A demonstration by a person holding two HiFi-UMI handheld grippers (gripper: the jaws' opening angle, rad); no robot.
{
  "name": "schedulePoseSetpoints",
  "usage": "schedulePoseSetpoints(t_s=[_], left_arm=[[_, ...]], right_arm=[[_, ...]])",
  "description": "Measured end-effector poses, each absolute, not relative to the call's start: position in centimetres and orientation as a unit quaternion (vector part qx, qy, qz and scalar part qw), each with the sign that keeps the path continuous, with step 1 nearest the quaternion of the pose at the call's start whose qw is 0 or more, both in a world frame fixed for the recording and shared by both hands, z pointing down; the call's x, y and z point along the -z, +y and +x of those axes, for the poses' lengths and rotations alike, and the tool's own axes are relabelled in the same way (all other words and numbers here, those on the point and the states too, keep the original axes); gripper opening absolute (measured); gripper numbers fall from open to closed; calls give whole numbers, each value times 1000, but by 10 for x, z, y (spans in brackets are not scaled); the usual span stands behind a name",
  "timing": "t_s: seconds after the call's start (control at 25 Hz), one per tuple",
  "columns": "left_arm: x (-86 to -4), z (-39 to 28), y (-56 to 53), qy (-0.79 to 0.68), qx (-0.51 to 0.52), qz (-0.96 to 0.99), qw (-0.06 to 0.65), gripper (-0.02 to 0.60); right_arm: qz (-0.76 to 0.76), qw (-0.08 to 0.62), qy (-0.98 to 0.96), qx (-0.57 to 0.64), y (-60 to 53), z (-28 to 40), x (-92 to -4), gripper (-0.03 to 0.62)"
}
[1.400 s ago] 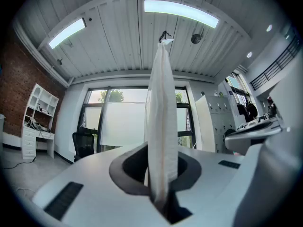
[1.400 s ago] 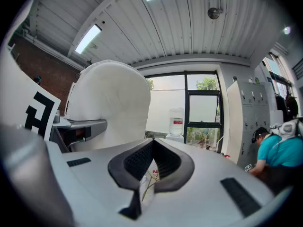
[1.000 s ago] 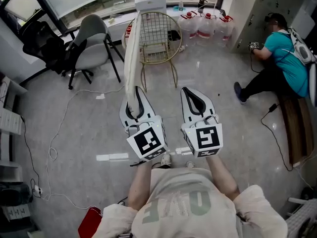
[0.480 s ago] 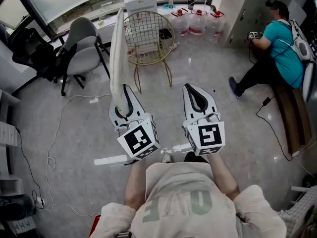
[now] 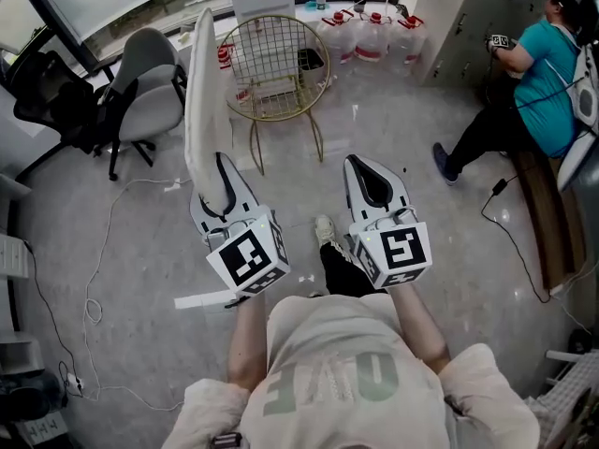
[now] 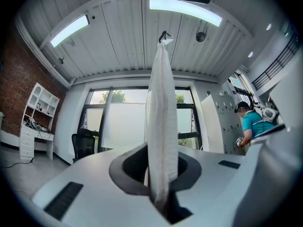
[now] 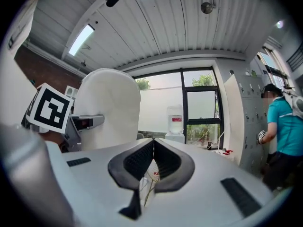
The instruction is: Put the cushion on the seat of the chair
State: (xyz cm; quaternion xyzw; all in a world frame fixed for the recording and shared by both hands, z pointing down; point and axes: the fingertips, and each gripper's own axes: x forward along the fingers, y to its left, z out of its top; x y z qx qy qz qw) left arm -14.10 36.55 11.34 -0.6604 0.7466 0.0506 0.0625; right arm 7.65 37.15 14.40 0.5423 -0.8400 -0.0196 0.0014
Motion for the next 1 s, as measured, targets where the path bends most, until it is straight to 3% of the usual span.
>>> schedulePoseSetpoints(t_s=[0.4, 1.0], left_arm=[[-121, -125, 294, 743, -50, -664, 65, 51], [-115, -111, 94, 767, -18, -639, 58, 51]], right_arm=[[519, 3, -855, 10, 277, 68, -162, 14], [485, 38, -873, -24, 65, 75, -166, 14]])
